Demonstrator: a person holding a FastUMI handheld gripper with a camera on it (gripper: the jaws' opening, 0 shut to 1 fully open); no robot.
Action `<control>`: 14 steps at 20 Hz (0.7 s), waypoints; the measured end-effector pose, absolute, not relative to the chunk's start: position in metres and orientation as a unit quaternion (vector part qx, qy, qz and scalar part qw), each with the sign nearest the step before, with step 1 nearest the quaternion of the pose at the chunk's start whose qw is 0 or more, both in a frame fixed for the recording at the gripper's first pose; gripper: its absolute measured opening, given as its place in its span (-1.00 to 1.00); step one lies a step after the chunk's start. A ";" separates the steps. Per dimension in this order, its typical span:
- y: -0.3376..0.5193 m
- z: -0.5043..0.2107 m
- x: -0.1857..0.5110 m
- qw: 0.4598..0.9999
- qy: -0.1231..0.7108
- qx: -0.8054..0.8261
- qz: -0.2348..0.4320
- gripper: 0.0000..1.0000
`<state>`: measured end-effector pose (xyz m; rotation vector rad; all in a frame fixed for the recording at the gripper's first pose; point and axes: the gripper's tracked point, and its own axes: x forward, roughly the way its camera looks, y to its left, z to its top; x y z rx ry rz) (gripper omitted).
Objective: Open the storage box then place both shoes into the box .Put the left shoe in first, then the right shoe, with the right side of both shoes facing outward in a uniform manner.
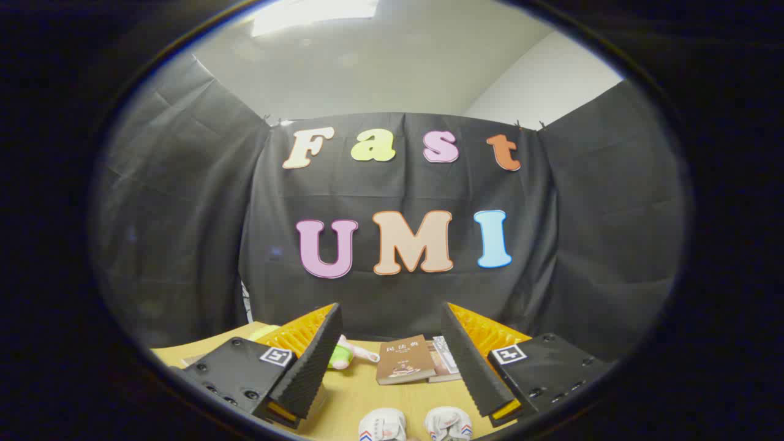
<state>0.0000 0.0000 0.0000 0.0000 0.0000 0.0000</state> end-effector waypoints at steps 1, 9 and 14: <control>0.002 -0.001 0.001 1.000 0.001 0.000 0.001 1.00; 0.006 -0.005 0.003 1.000 0.006 -0.002 0.006 1.00; 0.003 -0.008 0.001 1.000 0.007 -0.002 0.006 1.00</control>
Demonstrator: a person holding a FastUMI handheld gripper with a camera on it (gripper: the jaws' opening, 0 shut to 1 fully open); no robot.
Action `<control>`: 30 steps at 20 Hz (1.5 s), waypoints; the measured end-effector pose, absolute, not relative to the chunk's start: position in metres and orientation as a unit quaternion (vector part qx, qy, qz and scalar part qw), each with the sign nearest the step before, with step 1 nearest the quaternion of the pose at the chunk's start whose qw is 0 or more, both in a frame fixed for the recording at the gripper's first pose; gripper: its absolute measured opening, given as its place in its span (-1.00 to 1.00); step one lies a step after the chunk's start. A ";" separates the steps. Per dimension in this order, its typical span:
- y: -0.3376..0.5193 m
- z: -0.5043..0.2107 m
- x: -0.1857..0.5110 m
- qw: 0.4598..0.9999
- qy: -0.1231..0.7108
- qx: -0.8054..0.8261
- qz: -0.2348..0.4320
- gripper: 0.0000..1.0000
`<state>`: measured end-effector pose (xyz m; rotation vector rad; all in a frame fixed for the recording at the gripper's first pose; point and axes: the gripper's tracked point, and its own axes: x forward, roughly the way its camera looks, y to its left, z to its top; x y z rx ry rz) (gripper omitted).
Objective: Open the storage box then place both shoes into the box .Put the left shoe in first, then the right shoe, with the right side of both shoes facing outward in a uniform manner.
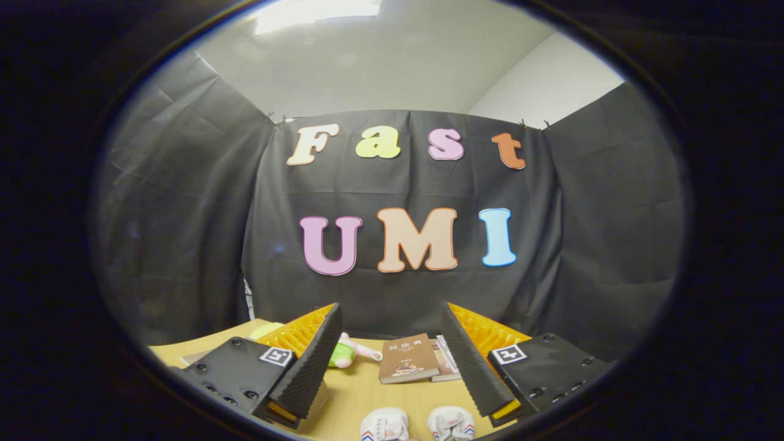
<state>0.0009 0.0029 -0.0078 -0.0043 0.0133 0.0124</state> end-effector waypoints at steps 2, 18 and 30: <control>0.002 -0.010 0.002 1.000 0.007 -0.001 0.007 1.00; 0.047 -0.091 -0.013 0.955 0.133 0.232 0.129 1.00; 0.107 -0.166 -0.025 0.843 0.284 0.402 0.216 1.00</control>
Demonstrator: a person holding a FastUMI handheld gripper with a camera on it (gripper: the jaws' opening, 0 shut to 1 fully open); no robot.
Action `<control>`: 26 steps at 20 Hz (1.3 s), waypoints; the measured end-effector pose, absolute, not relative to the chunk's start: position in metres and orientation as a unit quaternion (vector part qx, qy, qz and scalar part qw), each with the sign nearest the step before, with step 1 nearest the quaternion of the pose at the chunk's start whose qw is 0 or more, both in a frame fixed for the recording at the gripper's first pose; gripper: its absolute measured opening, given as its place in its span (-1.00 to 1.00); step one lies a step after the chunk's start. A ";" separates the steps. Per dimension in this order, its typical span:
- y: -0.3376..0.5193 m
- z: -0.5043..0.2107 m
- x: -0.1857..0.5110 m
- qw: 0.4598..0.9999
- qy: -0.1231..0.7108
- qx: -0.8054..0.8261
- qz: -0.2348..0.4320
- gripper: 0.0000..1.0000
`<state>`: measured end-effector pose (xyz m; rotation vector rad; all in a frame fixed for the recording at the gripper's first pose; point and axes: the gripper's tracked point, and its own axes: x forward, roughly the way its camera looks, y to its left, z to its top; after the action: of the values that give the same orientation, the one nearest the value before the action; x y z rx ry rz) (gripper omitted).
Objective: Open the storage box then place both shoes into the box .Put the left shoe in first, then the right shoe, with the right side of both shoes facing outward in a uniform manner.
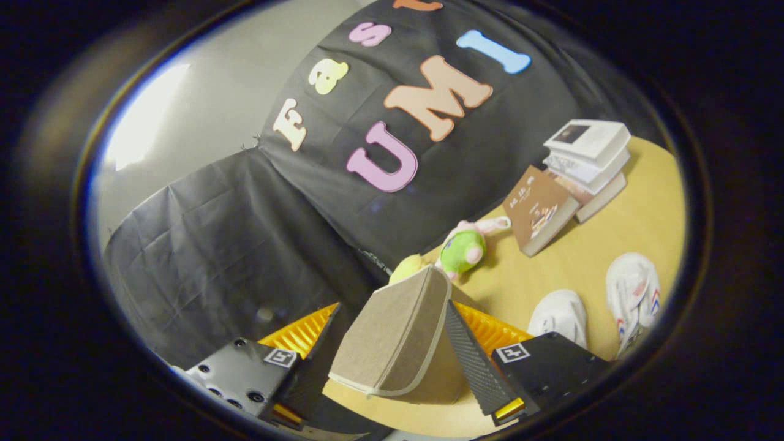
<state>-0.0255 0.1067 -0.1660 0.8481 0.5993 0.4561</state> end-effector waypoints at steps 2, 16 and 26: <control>0.118 -0.183 -0.028 0.814 0.312 0.434 0.227 1.00; 0.161 -0.259 -0.053 0.657 0.426 0.586 0.210 1.00; 0.163 -0.227 -0.057 0.590 0.420 0.649 0.234 1.00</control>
<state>-0.0570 0.1627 -0.2275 1.5100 0.9769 0.5451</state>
